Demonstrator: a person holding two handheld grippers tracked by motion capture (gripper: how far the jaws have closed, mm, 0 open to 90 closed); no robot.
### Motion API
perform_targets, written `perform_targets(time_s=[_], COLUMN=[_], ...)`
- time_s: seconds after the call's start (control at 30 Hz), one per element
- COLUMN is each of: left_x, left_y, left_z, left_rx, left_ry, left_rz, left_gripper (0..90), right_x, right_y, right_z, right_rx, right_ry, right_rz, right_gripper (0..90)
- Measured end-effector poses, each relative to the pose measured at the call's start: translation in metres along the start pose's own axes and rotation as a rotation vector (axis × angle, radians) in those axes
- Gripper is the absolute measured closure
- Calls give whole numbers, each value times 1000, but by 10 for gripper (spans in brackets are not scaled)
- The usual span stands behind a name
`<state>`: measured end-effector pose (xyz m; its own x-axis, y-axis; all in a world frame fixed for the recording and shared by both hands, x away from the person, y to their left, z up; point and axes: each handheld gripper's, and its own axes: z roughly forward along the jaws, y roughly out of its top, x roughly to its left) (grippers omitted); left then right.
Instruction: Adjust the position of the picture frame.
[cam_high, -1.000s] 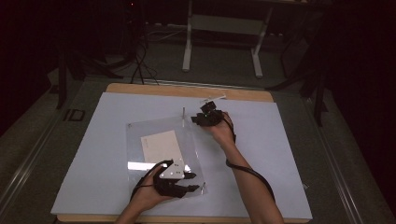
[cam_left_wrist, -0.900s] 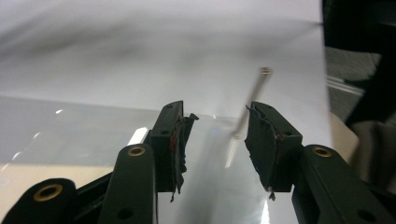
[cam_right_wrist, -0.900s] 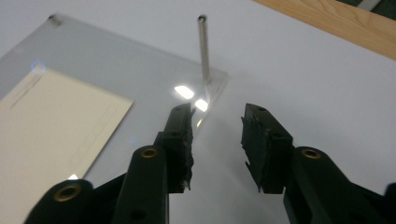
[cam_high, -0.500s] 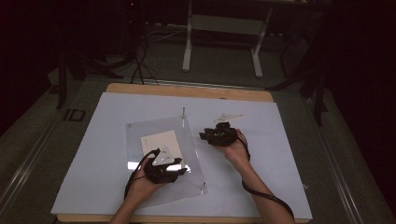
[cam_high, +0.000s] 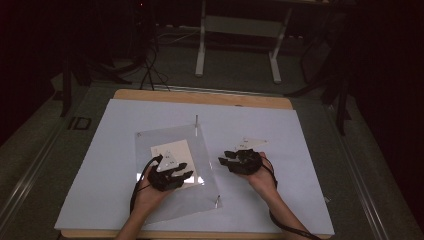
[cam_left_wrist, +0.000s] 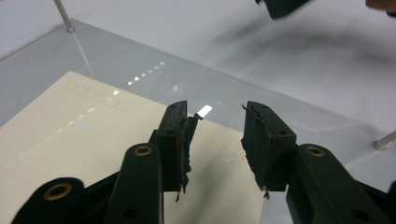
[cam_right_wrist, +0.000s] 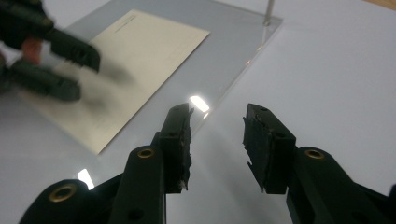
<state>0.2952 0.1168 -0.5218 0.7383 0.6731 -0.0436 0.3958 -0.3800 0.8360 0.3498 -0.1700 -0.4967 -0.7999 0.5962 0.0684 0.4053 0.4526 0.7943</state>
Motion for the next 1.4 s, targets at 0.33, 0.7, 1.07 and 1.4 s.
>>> perform_targets(time_s=[0.33,0.7,1.07,1.4], left_x=[9,25,48,69], left_y=[0,14,26,43], left_z=[-4,-5,11,26], left_rx=[-8,-29,-4,-45], left_ry=[34,53,54,28], left_rz=[-30,-54,-116,-165], left_gripper=[592,589,587,575], right_x=[25,22,34,49], right_y=[-16,-37,-57,-64], right_z=[-14,-29,-41,-40], right_rx=[5,-50,-35,-14], right_ry=[28,86,142,233], right_rz=[-84,-29,-71,-134], right_gripper=[609,613,648,652])
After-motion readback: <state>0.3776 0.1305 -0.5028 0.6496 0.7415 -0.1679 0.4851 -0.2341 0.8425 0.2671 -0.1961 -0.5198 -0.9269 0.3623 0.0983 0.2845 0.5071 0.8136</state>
